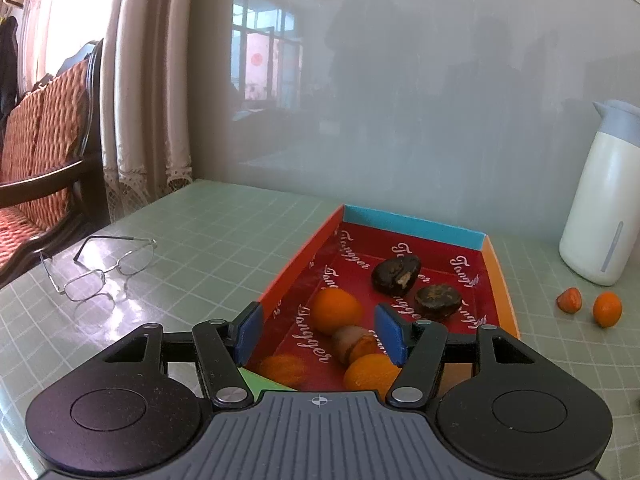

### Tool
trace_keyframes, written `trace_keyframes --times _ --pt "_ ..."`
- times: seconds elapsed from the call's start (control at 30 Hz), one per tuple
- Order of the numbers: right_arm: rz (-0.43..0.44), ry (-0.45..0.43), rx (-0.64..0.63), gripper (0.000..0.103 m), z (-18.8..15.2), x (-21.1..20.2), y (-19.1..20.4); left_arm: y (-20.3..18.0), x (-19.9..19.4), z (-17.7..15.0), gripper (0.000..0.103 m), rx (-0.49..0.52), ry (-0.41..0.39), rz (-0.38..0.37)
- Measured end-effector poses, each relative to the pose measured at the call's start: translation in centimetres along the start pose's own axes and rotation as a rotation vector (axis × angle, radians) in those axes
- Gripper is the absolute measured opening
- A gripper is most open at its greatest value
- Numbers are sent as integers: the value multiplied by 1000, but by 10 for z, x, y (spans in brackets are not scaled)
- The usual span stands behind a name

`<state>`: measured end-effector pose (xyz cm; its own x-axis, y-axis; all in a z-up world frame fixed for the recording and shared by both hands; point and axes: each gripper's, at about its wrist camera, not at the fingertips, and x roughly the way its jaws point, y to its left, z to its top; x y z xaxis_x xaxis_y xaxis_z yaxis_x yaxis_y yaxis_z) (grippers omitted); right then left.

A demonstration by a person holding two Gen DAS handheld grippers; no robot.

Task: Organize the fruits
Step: 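Withdraw the open left tool from the red box, then move the left tool over the table toward the remaining fruits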

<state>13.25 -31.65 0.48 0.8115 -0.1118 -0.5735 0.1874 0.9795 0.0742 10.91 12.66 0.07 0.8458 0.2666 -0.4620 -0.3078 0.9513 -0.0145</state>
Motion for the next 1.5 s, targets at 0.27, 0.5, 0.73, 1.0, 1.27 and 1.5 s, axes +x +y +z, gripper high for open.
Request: trace_keyframes --times 0.27,0.5,0.73,1.0,1.27,1.5 --pt "45 17 -77 59 -10 -2 23 9 -4 2 61 -10 -10 23" --pt "74 12 -71 59 -1 8 44 24 -4 2 61 -30 -22 50" --pt "108 10 -108 59 13 38 89 68 -3 0 61 -59 -34 138" --pt "114 28 -119 64 15 71 117 120 0 -7 61 -113 -18 232" --pt "115 54 -137 64 21 93 132 154 5 -15 61 -130 5 297" --pt "147 79 -165 40 17 85 152 165 6 -15 61 -150 8 302"
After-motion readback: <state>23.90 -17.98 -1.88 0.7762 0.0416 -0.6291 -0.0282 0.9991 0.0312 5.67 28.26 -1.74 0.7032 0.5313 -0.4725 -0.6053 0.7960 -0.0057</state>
